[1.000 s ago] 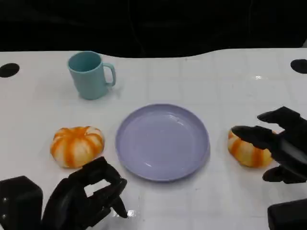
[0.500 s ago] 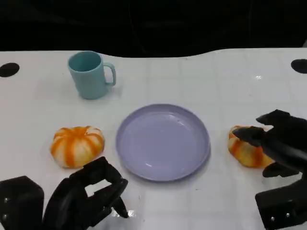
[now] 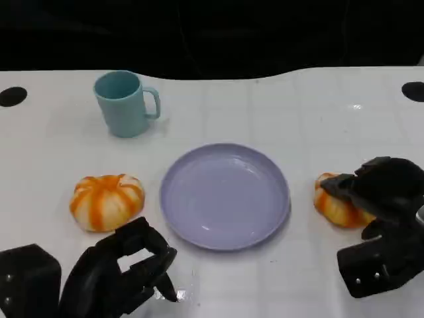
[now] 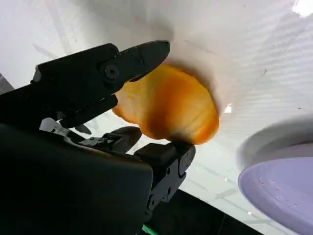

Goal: Grasp the bread from the table and place it into the plate.

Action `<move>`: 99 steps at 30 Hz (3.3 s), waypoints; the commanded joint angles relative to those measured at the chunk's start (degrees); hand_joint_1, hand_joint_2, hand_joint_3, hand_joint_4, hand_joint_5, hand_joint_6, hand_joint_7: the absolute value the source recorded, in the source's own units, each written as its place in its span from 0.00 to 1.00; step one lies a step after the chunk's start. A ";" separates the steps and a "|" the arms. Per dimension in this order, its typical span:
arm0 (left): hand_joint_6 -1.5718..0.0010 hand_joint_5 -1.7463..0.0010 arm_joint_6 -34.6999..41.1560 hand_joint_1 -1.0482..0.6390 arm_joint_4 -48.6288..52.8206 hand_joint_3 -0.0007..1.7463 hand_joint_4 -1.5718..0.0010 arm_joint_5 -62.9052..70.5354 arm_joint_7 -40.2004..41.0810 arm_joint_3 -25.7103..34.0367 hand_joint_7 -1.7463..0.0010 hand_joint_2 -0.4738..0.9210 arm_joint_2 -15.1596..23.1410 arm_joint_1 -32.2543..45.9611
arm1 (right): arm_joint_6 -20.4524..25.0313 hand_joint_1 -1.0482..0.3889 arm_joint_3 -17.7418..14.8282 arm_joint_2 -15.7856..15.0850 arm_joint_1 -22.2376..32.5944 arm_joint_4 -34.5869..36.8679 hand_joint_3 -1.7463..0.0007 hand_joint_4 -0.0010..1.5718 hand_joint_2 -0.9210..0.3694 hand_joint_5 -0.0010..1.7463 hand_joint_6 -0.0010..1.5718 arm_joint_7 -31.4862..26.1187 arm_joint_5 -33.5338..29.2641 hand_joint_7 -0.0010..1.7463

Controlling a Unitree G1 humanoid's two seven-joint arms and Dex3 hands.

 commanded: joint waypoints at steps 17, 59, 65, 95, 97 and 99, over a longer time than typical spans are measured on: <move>0.58 0.00 -0.55 0.27 -1.15 0.15 0.53 0.12 0.40 0.31 0.10 1.00 0.33 0.64 | -4.10 0.63 1.38 2.66 -5.34 11.17 1.00 0.54 0.04 0.87 0.79 -9.91 5.53 0.10; 0.60 0.00 0.08 0.29 -1.68 0.17 0.54 0.46 0.90 0.00 0.09 1.00 0.51 0.96 | -18.92 0.75 -3.16 5.46 -8.53 17.22 0.38 0.62 0.46 1.00 0.57 -34.70 15.19 0.84; 0.60 0.00 0.15 0.29 -1.68 0.17 0.54 0.49 0.91 -0.11 0.08 1.00 0.53 0.93 | -22.27 0.72 -3.14 6.66 -8.24 12.01 0.24 0.63 0.55 1.00 0.58 -30.42 16.99 0.82; 0.59 0.00 -0.81 0.29 -1.48 0.17 0.53 1.01 1.06 -0.50 0.10 1.00 0.34 1.11 | -27.93 0.66 0.27 19.34 -13.92 21.85 0.29 0.60 0.49 0.95 0.58 -25.82 16.60 0.64; 0.59 0.00 -0.73 0.29 -1.47 0.17 0.52 0.82 0.92 -0.45 0.10 1.00 0.28 1.11 | -27.91 0.62 0.09 19.66 -13.96 22.39 0.40 0.57 0.45 0.86 0.61 -23.26 17.66 0.40; 0.59 0.00 -0.74 0.28 -1.46 0.16 0.52 0.79 0.89 -0.43 0.10 1.00 0.24 1.12 | -28.28 0.58 -0.13 19.74 -13.87 22.55 0.52 0.52 0.37 0.76 0.60 -20.83 18.72 0.27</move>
